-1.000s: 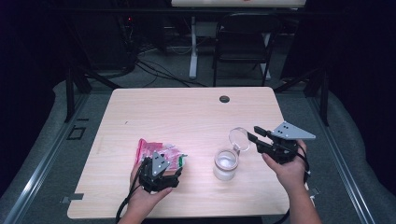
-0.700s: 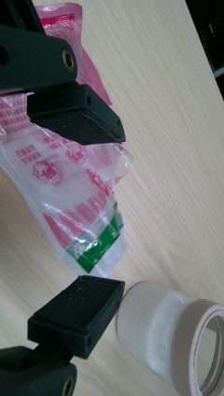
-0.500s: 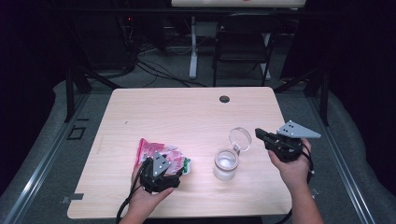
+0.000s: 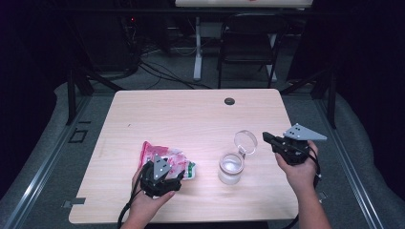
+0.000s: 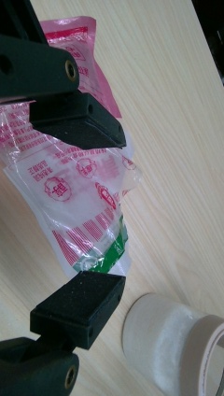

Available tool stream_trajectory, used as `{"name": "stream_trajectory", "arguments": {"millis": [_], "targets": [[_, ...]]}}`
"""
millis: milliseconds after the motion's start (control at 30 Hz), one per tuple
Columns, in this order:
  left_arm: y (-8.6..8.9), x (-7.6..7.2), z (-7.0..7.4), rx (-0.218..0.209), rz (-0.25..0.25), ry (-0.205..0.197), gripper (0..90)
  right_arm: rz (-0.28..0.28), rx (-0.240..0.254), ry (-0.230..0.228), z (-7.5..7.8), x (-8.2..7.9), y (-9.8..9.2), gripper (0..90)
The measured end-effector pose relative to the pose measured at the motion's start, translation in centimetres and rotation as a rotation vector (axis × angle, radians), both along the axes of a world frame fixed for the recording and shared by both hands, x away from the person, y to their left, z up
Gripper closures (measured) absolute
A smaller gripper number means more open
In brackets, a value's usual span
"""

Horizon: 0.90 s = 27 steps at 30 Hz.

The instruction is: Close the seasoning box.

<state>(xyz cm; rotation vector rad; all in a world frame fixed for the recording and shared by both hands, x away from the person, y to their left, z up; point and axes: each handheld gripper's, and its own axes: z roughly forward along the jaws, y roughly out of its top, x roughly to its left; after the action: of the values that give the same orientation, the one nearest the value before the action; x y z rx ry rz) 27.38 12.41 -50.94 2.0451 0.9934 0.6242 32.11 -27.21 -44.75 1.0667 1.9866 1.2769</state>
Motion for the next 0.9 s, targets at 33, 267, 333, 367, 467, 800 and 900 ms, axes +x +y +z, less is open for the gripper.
{"name": "stream_trajectory", "arguments": {"millis": [33,267,333,367,467,800,900], "targets": [[0.0,0.0,0.0,0.000,0.002,0.001,27.9,-0.004,0.002,0.001,-0.1,0.0,0.0,90.0],[0.2,0.0,0.0,0.002,0.007,-0.002,28.3,-0.007,0.000,0.015,-0.4,0.3,0.0,90.0],[0.3,0.0,0.0,0.001,0.010,-0.003,28.3,-0.007,-0.001,0.019,-0.5,0.3,-0.1,90.0],[0.3,0.0,0.0,0.001,0.011,-0.003,28.3,-0.006,0.000,0.021,-0.6,0.3,-0.1,90.0],[0.4,-0.1,0.0,-0.002,0.017,-0.001,28.3,-0.004,-0.005,0.027,-0.8,0.5,-0.1,90.0],[0.5,-0.1,0.0,0.002,0.017,0.000,28.8,0.000,-0.009,0.042,-1.2,0.6,0.3,90.0],[0.5,-0.1,0.0,0.002,0.017,0.000,28.9,0.005,-0.011,0.045,-1.3,0.7,0.4,90.0]]}}
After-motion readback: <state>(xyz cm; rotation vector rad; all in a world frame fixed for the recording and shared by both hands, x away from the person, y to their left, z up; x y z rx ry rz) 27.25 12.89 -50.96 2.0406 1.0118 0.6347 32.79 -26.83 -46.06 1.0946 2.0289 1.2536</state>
